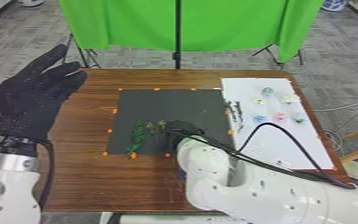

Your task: Arrange flowers

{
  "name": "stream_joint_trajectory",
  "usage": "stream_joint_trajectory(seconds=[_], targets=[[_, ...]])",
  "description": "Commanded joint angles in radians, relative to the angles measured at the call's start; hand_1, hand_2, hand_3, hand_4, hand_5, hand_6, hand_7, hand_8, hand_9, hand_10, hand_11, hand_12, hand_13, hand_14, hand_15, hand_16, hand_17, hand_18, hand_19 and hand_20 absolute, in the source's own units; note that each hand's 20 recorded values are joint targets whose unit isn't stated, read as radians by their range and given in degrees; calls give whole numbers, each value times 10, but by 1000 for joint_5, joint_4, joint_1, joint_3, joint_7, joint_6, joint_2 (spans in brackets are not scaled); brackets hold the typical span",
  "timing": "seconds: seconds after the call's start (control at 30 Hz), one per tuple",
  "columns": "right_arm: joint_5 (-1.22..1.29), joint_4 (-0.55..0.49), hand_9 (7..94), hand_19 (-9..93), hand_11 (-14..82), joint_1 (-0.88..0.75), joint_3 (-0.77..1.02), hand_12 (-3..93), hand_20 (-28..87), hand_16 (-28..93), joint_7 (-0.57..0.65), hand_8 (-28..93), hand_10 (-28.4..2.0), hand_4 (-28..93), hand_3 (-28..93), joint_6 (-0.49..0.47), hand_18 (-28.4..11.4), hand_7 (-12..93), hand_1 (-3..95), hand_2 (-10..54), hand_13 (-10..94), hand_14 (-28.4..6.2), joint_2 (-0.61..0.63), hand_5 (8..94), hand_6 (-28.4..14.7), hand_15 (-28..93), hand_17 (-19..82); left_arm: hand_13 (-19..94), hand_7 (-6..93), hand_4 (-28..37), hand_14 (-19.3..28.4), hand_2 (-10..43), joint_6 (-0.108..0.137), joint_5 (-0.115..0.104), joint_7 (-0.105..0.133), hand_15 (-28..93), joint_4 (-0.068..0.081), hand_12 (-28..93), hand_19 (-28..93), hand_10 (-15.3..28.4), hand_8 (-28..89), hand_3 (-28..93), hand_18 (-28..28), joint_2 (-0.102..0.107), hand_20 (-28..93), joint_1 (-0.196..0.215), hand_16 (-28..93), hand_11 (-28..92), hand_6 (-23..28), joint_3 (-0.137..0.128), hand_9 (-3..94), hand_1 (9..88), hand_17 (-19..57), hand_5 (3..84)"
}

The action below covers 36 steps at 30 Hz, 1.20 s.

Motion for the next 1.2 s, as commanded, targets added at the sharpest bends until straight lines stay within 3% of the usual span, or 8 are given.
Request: stream_joint_trajectory(seconds=[0.03, 0.17, 0.27, 0.37, 0.5, 0.93, 1.2], targets=[[-16, -28, 933, 932, 306, 32, 55, 184, 115, 200, 15, -104, -125, -219, 677, 33, -174, 161, 324, -17, 934, -50, 92, 786, -42, 531, 613, 266, 185, -233, 283, 72, 32, -1, -18, 555, -18, 113, 593, 212, -112, 806, 246, -25, 133, 58, -105, 313, 101, -18, 362, 231, -79, 377], [-8, -32, 933, 932, 305, 24, 111, 185, 117, 206, 9, -107, -126, -217, 677, 67, -174, 157, 326, -17, 933, -51, 140, 779, -44, 529, 612, 265, 185, -233, 283, 72, 40, 3, -29, 555, -25, 113, 594, 212, -112, 806, 245, -42, 133, 77, -105, 313, 101, -31, 362, 231, -79, 378], [2, -23, 918, 932, 294, 6, 165, 182, 84, 205, 8, -106, -134, -215, 678, 88, -173, 143, 326, -17, 921, -53, 179, 748, -46, 524, 603, 265, 185, -234, 284, 72, 51, -2, -19, 556, -32, 113, 593, 212, -112, 807, 245, -45, 133, 99, -105, 313, 101, -39, 362, 230, -79, 377], [19, 1, 860, 932, 259, -19, 223, 167, -59, 183, 27, -103, -156, -215, 683, 98, -165, 114, 324, -19, 888, -69, 212, 641, -60, 502, 592, 266, 185, -234, 284, 73, 53, 0, -11, 556, -35, 113, 593, 212, -112, 806, 245, -48, 133, 104, -105, 313, 101, -36, 362, 231, -79, 377], [23, 40, 831, 932, 246, -46, 269, 159, -103, 176, 59, -102, -169, -216, 690, 110, -163, 93, 323, -22, 876, -74, 246, 543, -76, 500, 594, 266, 185, -234, 283, 72, 56, 1, -9, 556, -38, 113, 593, 212, -112, 806, 245, -54, 132, 112, -104, 313, 101, -36, 362, 232, -79, 378], [44, 200, 817, 932, 252, 32, 156, 155, -152, 169, 81, -96, -173, -224, 687, 91, -158, 72, 319, -32, 867, -78, 239, 494, -107, 509, 597, 265, 184, -234, 283, 72, 47, 2, -10, 555, -32, 113, 593, 212, -112, 806, 245, -55, 133, 77, -105, 314, 102, -2, 362, 231, -80, 378], [19, 228, 813, 932, 259, 34, 121, 154, -160, 167, 74, -95, -171, -229, 678, 90, -155, 78, 314, -41, 864, -78, 212, 505, -99, 515, 596, 265, 185, -233, 283, 72, 40, 8, -14, 554, -31, 113, 593, 211, -111, 806, 245, -64, 132, 78, -104, 314, 101, -5, 362, 231, -80, 378]])
